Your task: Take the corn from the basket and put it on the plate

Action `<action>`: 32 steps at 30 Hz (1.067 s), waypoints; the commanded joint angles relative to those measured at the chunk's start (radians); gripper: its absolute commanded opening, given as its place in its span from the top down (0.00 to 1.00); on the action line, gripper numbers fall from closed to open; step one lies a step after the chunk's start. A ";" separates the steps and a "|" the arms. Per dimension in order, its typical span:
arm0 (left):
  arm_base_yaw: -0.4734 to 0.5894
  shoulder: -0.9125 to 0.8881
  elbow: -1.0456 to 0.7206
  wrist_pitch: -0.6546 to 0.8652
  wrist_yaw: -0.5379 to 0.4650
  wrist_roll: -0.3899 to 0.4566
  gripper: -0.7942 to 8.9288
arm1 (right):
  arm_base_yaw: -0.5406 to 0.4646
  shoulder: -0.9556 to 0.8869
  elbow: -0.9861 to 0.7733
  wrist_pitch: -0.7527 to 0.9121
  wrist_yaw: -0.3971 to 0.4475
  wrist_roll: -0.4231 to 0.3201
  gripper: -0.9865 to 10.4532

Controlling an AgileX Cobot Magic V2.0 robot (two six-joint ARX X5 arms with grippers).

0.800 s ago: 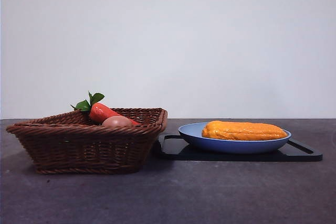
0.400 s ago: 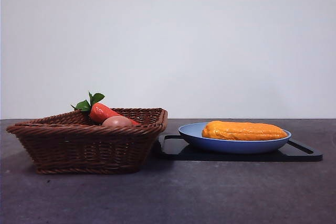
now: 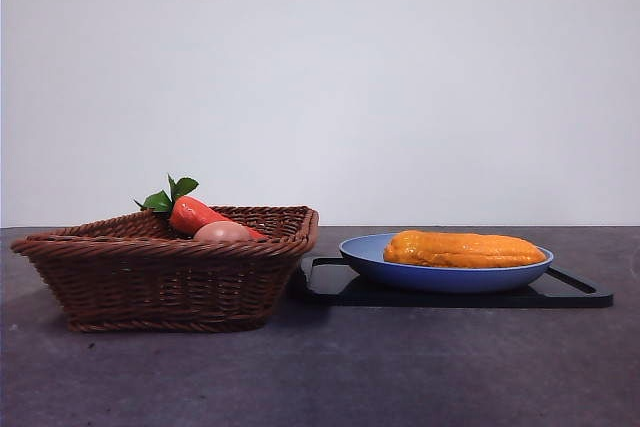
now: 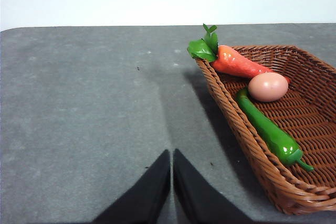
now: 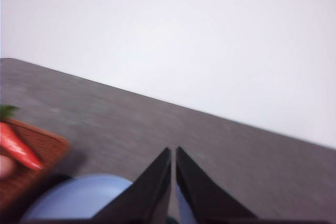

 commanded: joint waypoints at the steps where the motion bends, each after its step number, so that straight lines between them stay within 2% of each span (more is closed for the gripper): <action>1: 0.003 0.000 -0.010 -0.047 0.002 -0.009 0.91 | -0.035 -0.106 -0.118 0.046 0.002 0.023 0.91; 8: 0.003 0.000 -0.010 -0.047 0.002 -0.009 0.91 | -0.076 -0.368 -0.390 0.099 0.101 0.023 0.91; 17: 0.003 0.000 -0.010 -0.047 0.002 -0.009 0.91 | -0.072 -0.602 -0.621 0.112 0.129 0.035 0.91; 22: 0.003 0.000 -0.010 -0.047 0.002 -0.009 0.91 | -0.072 -0.669 -0.709 0.146 0.129 0.061 0.91; 32: 0.003 0.000 -0.010 -0.047 0.002 -0.009 0.91 | -0.072 -0.724 -0.718 0.037 0.132 0.072 0.91</action>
